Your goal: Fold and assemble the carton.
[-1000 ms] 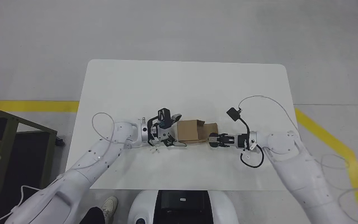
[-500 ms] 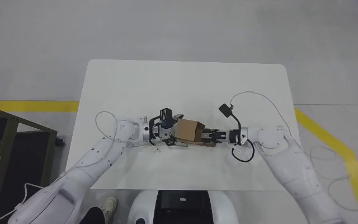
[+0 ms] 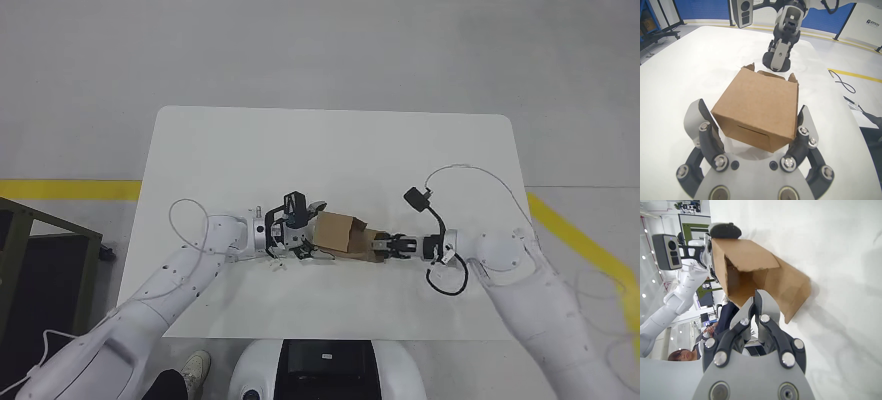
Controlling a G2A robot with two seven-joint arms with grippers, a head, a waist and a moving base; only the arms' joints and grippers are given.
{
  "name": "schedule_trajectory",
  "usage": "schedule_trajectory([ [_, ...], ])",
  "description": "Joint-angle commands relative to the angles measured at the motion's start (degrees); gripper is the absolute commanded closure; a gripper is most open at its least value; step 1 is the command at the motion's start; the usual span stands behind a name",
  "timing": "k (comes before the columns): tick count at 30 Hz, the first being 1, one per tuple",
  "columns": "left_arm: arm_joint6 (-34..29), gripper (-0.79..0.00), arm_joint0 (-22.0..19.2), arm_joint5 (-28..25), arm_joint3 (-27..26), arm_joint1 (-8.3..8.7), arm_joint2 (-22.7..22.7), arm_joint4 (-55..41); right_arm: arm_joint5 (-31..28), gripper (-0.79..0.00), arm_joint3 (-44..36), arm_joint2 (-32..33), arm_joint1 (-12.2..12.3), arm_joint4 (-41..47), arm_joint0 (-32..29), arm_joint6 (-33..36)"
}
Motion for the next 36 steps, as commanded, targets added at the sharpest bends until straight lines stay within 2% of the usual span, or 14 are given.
schedule_trajectory([
  [1, -0.13, -0.785, 0.14, -0.05, -0.27, 0.01, -0.2, 0.2, 0.76, 0.0, -2.54, 0.72, 0.34, -0.75, -1.64, 0.2],
  [6, -0.65, -0.785, 0.26, -0.37, -0.84, 0.11, -0.9, 0.77, 2.02, 0.0, -6.08, 1.04, 0.66, -1.49, -3.96, -0.44],
  [23, -9.33, -0.785, -0.97, -4.38, -2.85, 0.02, -2.41, 0.64, 5.19, 0.0, -5.75, -2.1, -0.09, -1.49, -3.11, -5.54],
  [36, -11.16, -0.785, -0.45, -4.9, -4.05, -0.29, -2.94, 0.19, 4.27, 0.0, -0.33, -6.51, -1.66, 1.63, 2.46, -6.09],
])
